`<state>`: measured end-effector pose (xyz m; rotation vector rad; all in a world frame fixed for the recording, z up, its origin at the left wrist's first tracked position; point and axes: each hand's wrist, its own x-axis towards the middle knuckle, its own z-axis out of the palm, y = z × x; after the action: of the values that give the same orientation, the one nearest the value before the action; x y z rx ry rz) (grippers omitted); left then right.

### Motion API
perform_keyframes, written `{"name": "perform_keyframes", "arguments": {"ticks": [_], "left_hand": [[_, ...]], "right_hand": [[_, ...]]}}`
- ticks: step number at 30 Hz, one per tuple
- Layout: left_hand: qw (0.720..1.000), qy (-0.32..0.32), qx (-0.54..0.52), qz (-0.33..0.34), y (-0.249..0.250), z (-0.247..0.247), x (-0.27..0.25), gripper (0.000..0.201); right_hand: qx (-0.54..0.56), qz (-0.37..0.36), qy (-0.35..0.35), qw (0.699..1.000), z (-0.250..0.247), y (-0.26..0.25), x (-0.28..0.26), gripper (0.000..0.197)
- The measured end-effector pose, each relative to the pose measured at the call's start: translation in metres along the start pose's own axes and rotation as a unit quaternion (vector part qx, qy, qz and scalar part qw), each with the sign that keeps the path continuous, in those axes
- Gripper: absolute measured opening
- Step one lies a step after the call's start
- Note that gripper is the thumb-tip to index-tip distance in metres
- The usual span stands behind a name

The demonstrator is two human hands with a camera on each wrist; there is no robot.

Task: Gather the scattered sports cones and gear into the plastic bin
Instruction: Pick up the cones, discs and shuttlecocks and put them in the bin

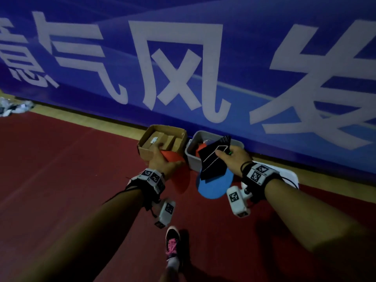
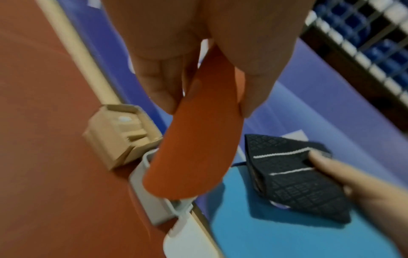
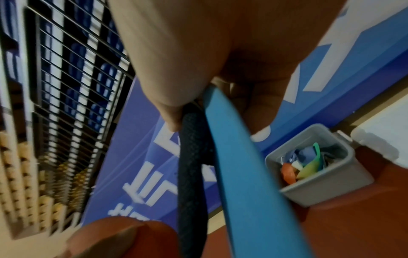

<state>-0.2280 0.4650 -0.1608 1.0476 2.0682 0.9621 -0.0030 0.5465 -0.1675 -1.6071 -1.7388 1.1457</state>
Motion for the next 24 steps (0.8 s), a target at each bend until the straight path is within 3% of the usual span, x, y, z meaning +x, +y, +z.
{"name": "perform_keyframes", "arguments": {"ticks": [3, 5, 7, 10, 15, 19, 22, 24], "left_hand": [[0.995, -0.037, 0.053, 0.080, 0.022, 0.011, 0.079, 0.067], [0.988, -0.073, 0.096, 0.091, 0.047, 0.008, 0.133, 0.050], [0.984, -0.081, 0.137, 0.085, 0.064, 0.008, 0.179, 0.052], [0.979, -0.055, 0.181, 0.078, 0.082, 0.022, 0.254, 0.077], [0.963, -0.184, 0.192, 0.051, 0.129, 0.060, 0.322, 0.041], [0.953, -0.196, 0.226, 0.044, 0.144, 0.110, 0.377, 0.051], [0.947, -0.196, 0.251, 0.047, 0.163, 0.141, 0.414, 0.040], [0.948, -0.196, 0.246, 0.045, 0.182, 0.160, 0.434, 0.057]], "right_hand": [[-0.014, 0.018, 0.019, 1.000, -0.003, 0.001, 0.078, 0.046], [-0.018, 0.032, 0.040, 0.999, -0.010, -0.008, 0.130, 0.047], [-0.007, 0.045, 0.059, 0.997, -0.022, -0.019, 0.162, 0.023], [0.022, 0.063, 0.079, 0.995, -0.041, -0.028, 0.208, 0.013], [-0.006, 0.094, 0.092, 0.991, -0.065, -0.018, 0.292, 0.024], [-0.105, 0.104, 0.021, 0.989, -0.073, -0.004, 0.365, 0.025], [-0.185, 0.093, -0.040, 0.978, -0.081, 0.004, 0.426, 0.037], [-0.190, 0.079, -0.063, 0.977, -0.088, 0.009, 0.461, 0.037]]}}
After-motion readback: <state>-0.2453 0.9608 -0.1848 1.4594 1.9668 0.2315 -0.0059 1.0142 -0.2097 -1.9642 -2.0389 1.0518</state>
